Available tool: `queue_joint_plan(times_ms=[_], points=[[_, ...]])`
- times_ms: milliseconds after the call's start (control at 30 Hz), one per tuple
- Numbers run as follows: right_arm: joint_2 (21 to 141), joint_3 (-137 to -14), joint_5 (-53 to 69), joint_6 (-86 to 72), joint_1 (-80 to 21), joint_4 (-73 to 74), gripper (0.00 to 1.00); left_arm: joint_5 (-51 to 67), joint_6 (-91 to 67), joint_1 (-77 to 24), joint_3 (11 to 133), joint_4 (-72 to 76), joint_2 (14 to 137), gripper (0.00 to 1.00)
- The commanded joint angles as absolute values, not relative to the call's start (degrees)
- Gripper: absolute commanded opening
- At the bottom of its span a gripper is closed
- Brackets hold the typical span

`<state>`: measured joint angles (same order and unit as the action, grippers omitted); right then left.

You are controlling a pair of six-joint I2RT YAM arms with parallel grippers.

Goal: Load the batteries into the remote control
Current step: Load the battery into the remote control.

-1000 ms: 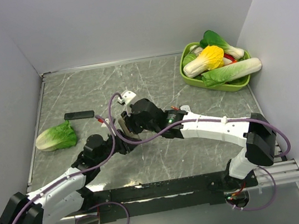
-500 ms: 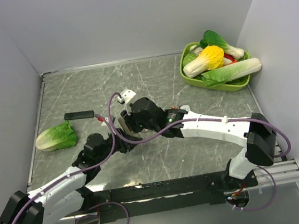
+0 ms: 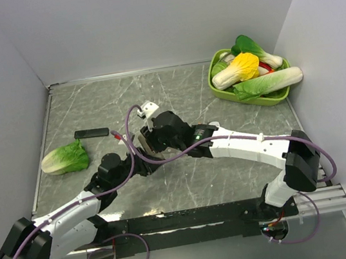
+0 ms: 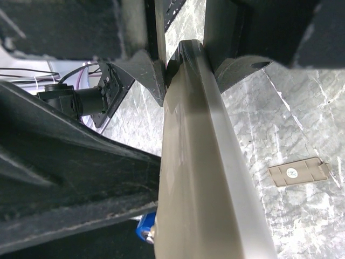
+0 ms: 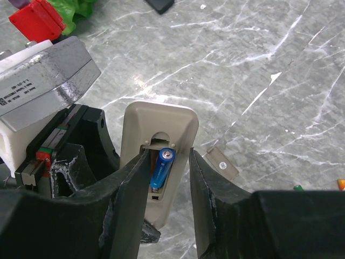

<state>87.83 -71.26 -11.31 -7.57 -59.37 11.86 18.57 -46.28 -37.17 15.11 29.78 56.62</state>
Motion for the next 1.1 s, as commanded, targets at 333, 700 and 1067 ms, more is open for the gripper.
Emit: queue_joint_plan(times_ms=[333, 700, 1067], points=[[77.97, -68.82, -0.89, -10.63, -54.59, 8.09, 0.65, 20.83, -46.32, -37.53, 16.96, 34.72, 55.37, 0.03], [72.68, -59.07, 20.21, -19.42, -47.73, -4.38, 0.72, 23.29, -45.53, -37.53, 17.14, 35.77, 54.23, 0.03], [76.11, -55.64, 28.02, -27.15, -43.68, -12.12, 0.68, 26.63, -44.47, -37.53, 17.05, 37.44, 52.12, 0.04]])
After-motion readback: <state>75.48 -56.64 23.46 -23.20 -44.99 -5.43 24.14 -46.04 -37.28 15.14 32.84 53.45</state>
